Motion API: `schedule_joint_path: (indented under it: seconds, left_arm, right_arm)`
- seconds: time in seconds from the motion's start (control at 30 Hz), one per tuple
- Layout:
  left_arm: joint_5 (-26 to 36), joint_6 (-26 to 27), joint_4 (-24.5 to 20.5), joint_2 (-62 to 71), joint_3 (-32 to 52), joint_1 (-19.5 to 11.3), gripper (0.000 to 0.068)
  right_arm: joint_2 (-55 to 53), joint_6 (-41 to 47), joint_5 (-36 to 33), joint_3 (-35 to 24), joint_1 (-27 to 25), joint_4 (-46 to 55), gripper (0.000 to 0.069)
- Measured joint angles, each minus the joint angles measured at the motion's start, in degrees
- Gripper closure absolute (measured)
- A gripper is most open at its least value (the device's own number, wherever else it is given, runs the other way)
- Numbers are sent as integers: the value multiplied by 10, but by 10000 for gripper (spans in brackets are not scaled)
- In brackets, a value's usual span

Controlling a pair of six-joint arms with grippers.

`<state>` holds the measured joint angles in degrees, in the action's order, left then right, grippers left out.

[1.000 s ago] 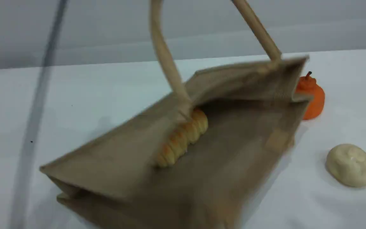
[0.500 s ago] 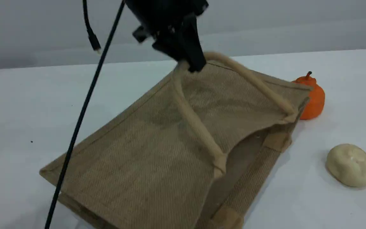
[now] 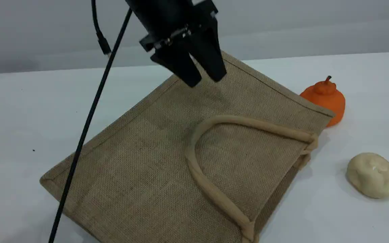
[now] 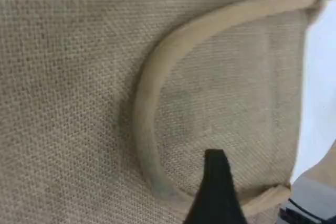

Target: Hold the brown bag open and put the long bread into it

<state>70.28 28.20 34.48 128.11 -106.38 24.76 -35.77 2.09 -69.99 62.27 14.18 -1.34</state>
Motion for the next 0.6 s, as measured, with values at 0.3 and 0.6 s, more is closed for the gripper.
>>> schedule_joint_path:
  seconds: [0.3, 0.6]
  left_arm:
    - [-2, 0, -32, -95, 0, -1, 180]
    - [0, -39, -47, -218, 0, 16, 180]
  right_arm:
    - [63, -10, 1, -101, 0, 33, 267]
    - [209, -13, 75, -272, 0, 33, 267]
